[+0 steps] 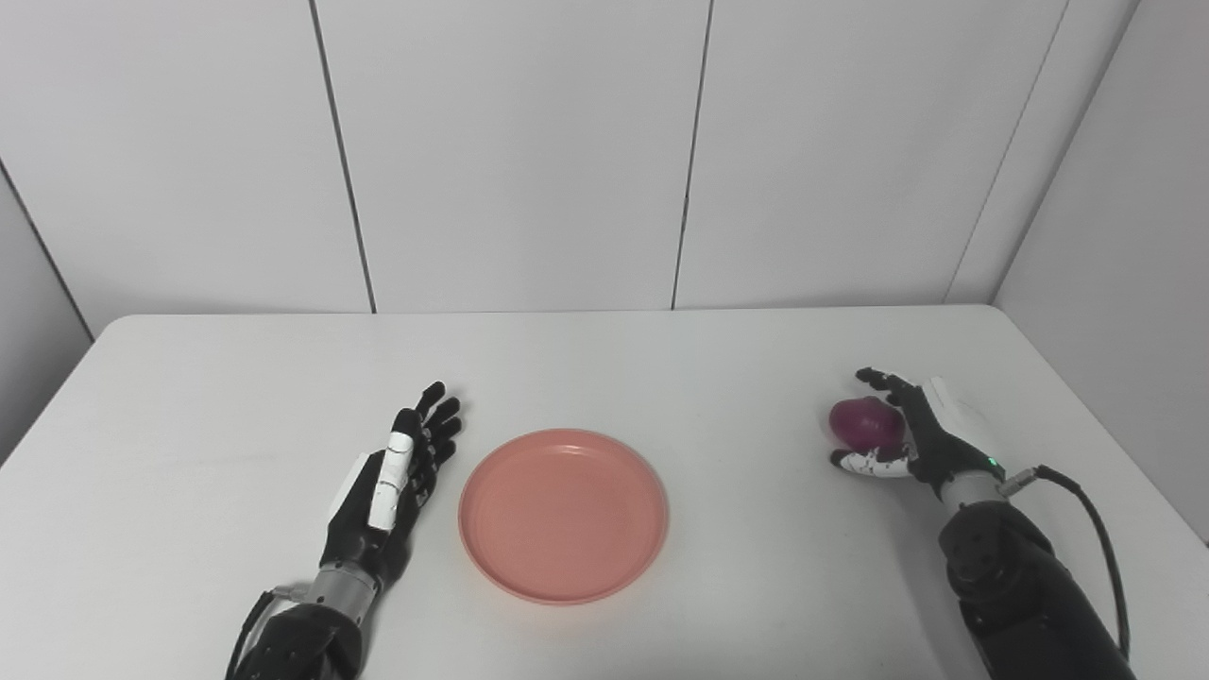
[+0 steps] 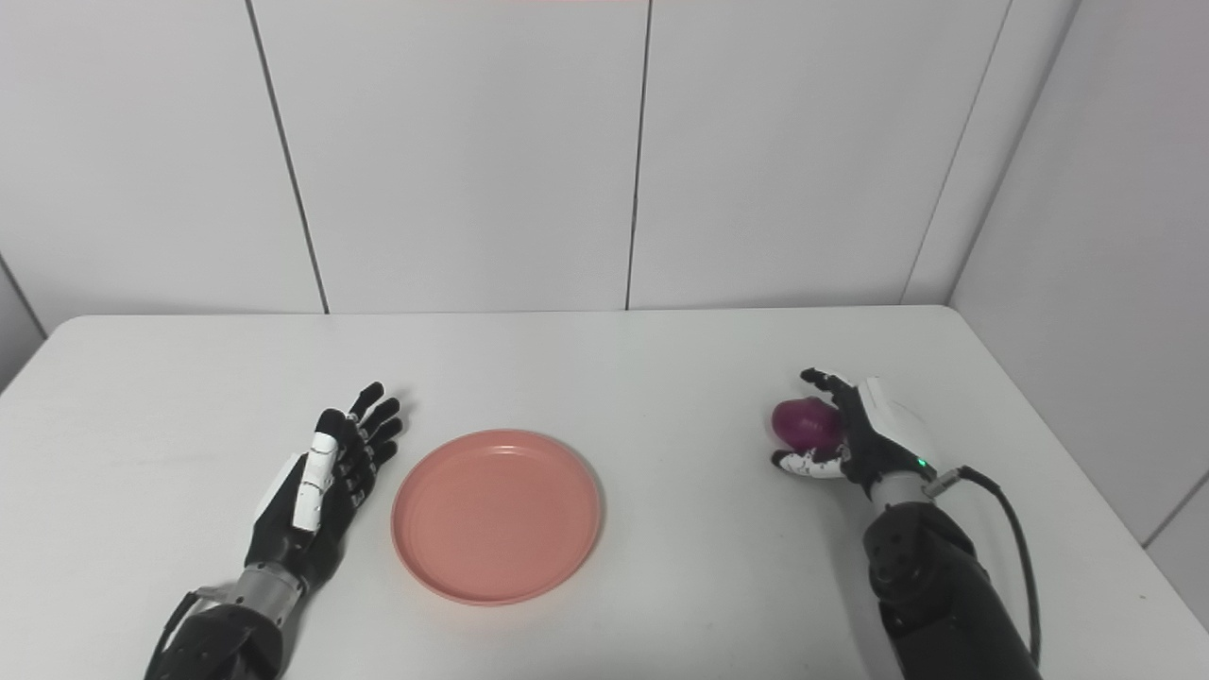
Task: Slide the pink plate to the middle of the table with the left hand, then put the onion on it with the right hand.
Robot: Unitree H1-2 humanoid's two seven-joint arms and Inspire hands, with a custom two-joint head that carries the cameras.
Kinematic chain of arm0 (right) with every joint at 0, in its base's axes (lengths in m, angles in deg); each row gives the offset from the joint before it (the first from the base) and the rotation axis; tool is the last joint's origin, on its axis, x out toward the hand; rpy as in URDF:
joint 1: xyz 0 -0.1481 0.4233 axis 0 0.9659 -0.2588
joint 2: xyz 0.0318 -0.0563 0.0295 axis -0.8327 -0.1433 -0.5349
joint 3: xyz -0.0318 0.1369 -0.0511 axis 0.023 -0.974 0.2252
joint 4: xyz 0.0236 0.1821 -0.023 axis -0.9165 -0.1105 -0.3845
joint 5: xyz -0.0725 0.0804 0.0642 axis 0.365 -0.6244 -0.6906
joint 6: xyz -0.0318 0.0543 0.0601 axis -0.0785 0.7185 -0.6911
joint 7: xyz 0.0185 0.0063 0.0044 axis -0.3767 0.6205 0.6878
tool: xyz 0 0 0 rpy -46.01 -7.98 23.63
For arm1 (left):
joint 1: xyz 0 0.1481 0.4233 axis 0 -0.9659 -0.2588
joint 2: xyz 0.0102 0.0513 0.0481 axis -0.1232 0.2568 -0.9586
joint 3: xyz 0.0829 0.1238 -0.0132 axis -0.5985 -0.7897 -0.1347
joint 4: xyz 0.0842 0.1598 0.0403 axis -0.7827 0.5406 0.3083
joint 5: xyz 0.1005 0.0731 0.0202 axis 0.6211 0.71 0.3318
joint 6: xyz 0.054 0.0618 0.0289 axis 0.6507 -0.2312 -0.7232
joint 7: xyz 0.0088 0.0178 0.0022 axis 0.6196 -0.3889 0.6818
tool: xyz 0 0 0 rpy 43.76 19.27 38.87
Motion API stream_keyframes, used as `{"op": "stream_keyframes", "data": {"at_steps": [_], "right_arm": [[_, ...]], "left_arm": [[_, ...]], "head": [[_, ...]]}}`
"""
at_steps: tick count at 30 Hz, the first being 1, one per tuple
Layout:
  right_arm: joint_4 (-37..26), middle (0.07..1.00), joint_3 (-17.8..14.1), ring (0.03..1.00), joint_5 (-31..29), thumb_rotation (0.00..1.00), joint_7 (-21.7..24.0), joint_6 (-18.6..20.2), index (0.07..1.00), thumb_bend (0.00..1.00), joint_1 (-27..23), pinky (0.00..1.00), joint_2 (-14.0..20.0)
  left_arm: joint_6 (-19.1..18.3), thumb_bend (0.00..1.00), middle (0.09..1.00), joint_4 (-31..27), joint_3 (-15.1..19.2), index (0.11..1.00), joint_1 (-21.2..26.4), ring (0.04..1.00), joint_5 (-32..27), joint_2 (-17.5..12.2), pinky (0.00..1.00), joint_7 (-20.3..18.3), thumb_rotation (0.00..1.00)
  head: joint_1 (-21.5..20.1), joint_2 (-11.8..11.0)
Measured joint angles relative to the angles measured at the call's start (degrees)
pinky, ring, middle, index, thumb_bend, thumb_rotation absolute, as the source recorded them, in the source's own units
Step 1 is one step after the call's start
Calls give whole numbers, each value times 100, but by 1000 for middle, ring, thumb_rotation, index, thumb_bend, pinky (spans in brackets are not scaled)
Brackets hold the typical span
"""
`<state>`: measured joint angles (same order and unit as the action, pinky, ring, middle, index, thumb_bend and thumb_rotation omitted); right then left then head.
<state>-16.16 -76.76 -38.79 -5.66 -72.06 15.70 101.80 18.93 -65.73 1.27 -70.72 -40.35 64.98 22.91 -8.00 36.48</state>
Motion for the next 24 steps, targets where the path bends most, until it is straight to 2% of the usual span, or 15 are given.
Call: {"op": "stream_keyframes", "data": {"at_steps": [4, 6, 7, 8, 9, 11, 14, 23, 24], "right_arm": [[66, 759, 58, 660, 5, 1, -149, -2, 762, 757, -33, 545, -10], [84, 682, 60, 542, -2, 0, -225, -2, 722, 696, -32, 419, -27], [94, 569, 56, 507, -11, 0, -262, -3, 693, 611, -31, 403, -40], [113, 531, 53, 496, -17, 0, -321, -4, 683, 582, -31, 397, -55], [133, 469, 45, 462, -28, 0, -387, -6, 587, 537, -32, 370, -67], [178, 438, 12, 423, -128, 0, -489, -64, 553, 523, -31, 336, -85], [237, 412, -11, 356, -234, 0, -696, -214, 531, 517, -1, 267, -115], [232, 405, -18, 331, -374, 0, -971, -338, 524, 518, 7, 241, -132], [230, 447, -18, 318, -383, 0, -994, -338, 502, 524, 7, 227, -133]], "left_arm": [[0, 740, 960, 0, 3, 965, 1, 968, 0, 3, 983, 4, 1000], [1, 739, 960, 2, 2, 966, 1, 970, 0, 3, 987, 4, 1000], [1, 741, 961, 2, 1, 966, 1, 970, 0, 3, 987, 4, 1000], [1, 741, 961, 1, 0, 966, 1, 970, 0, 3, 987, 4, 1000], [1, 742, 961, 1, -1, 966, 1, 970, 0, 3, 988, 4, 1000], [1, 743, 963, -3, 0, 966, 1, 971, 0, 3, 988, 4, 1000], [0, 745, 969, -2, 0, 971, 1, 975, -3, 2, 992, 4, 1000], [0, 744, 968, -3, 0, 969, 1, 971, -2, 4, 984, 5, 1000], [0, 743, 968, -4, 0, 969, 1, 971, -2, 4, 984, 5, 1000]], "head": [[0, 0], [0, 0], [0, 0], [-9, 9], [-9, 17], [-9, 17], [0, 0], [17, -18], [35, -52]]}}
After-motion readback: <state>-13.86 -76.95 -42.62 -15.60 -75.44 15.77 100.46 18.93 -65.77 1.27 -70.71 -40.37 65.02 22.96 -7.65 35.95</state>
